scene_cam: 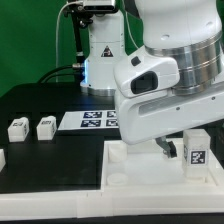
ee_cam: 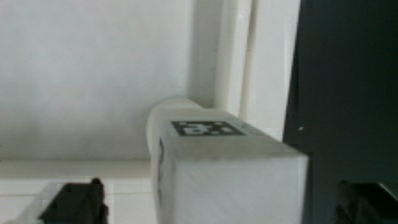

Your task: Assemble one leg

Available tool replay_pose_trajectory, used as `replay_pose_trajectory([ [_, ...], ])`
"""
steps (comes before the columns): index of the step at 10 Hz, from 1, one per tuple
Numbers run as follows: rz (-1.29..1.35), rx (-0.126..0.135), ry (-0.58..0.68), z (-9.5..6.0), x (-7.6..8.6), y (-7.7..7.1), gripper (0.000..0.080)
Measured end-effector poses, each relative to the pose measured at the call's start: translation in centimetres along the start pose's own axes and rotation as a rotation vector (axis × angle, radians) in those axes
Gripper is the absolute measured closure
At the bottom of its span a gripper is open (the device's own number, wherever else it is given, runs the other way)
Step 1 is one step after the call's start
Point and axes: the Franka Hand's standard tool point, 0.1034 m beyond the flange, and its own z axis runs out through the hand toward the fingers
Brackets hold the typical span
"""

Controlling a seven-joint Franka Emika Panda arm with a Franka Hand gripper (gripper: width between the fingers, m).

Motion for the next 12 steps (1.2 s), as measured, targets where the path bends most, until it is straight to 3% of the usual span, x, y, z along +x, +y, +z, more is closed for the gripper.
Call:
replay_pose_trajectory([
  [1,0.008,0.000,-0.001,0.05,-0.01,-0.01,0.0177],
  [3,0.030,-0.001,-0.001,0.06,-0.02,0.06,0.0500],
  [5,0.171,-0.002,0.000,0.07,-0.02,0.32,0.0500],
  [9,0.736,0.001,0.056,0.39,0.01,0.13,0.0501],
  [10,0.867,0.028,0.088,0.39,0.01,0.29,0.0502],
  [12,1.158,0.112,0.132,0.48,-0.23,0.38,0.0501],
])
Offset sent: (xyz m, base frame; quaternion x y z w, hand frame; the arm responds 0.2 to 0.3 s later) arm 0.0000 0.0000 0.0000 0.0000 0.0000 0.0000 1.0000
